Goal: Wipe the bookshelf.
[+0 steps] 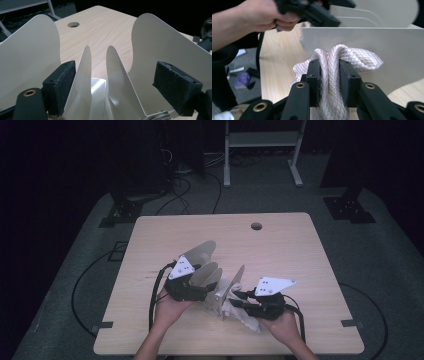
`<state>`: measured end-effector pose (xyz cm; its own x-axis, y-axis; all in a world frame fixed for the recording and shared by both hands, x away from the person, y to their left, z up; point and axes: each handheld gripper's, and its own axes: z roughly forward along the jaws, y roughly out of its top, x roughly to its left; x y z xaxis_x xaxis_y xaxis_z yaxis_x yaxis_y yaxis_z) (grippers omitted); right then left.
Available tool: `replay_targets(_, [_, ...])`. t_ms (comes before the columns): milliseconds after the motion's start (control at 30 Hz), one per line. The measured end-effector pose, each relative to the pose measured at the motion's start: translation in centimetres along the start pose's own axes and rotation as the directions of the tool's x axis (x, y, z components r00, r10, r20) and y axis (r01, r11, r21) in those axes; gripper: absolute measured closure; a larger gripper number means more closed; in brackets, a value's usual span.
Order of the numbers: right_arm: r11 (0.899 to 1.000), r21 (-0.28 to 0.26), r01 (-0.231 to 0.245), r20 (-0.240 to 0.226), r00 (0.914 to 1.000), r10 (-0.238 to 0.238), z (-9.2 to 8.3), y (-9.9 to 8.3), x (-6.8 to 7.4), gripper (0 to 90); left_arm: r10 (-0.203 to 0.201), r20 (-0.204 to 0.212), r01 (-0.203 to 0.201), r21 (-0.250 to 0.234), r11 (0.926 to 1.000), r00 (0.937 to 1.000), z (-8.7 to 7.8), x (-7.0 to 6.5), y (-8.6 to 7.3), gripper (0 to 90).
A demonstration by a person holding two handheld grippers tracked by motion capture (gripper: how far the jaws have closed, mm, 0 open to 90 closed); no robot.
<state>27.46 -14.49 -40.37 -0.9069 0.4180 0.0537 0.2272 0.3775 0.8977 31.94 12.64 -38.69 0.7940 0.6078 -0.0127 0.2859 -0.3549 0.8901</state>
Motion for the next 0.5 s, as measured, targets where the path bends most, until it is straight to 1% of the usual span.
replay_targets(67, [1.0,0.003,0.004,-0.008,1.0,-0.004,0.1,0.0,0.2,71.2,0.0,0.0,0.0,0.001,1.0,1.0,0.0,0.0,0.0,18.2])
replay_targets(100, [1.0,0.002,0.0,-0.014,0.9999,0.0,0.1,0.0,0.0,71.2,-0.001,0.0,0.001,0.001,1.0,1.0,0.0,0.0,0.0,18.2])
replay_targets(133, [1.0,0.002,-0.016,-0.013,0.9998,0.016,0.0,0.0,-0.3,71.2,0.004,-0.001,-0.004,0.001,1.0,1.0,0.0,0.0,0.0,18.2])
replay_targets(167, [1.0,0.002,-0.016,-0.013,0.9998,0.016,0.0,0.0,-0.3,71.2,0.004,-0.001,-0.004,0.001,1.0,1.0,0.0,0.0,0.0,18.2])
replay_targets(200, [1.0,-0.001,-0.024,0.002,0.9997,0.024,0.0,-0.2,-0.5,71.2,0.003,-0.001,-0.003,0.001,1.0,1.0,0.0,0.0,0.0,18.2])
replay_targets(233, [1.0,0.005,-0.031,0.002,0.9995,0.031,0.0,-0.4,-0.8,71.2,0.002,0.0,-0.002,0.001,1.0,1.0,0.0,0.0,0.0,18.2])
replay_targets(267, [0.999,0.008,-0.033,-0.008,0.9994,0.033,0.1,-0.5,-0.7,71.1,0.002,0.0,-0.002,0.001,1.0,1.0,0.0,0.0,0.0,18.2])
replay_targets(300, [1.0,0.012,-0.026,-0.018,0.9995,0.027,0.3,-0.5,-0.5,71.1,0.001,0.001,-0.001,0.001,1.0,1.0,0.0,0.0,0.0,18.2])
replay_targets(333, [1.0,0.017,-0.018,-0.018,0.9997,0.018,0.4,-0.6,-0.4,71.0,0.001,0.001,-0.001,0.002,1.0,1.0,0.0,0.0,0.0,18.2])
replay_targets(400, [1.0,0.016,-0.018,-0.019,0.9997,0.018,0.4,-0.6,-0.4,71.0,-0.001,0.002,0.001,0.001,1.0,1.0,0.0,0.0,0.0,18.2])
replay_targets(433, [0.999,0.011,-0.039,-0.012,0.9991,0.04,0.2,-0.7,-0.8,71.0,0.001,0.002,-0.001,0.001,1.0,1.0,0.0,0.0,0.0,18.2])
replay_targets(467, [0.999,0.011,-0.039,-0.012,0.9991,0.04,0.2,-0.7,-0.8,71.0,0.001,0.002,-0.001,0.001,1.0,1.0,0.0,0.0,0.0,18.2])
replay_targets(500, [0.998,0.011,-0.058,-0.003,0.9983,0.058,0.2,-0.9,-1.1,71.0,0.001,0.001,-0.001,0.0,1.0,1.0,0.0,0.0,0.0,18.2])
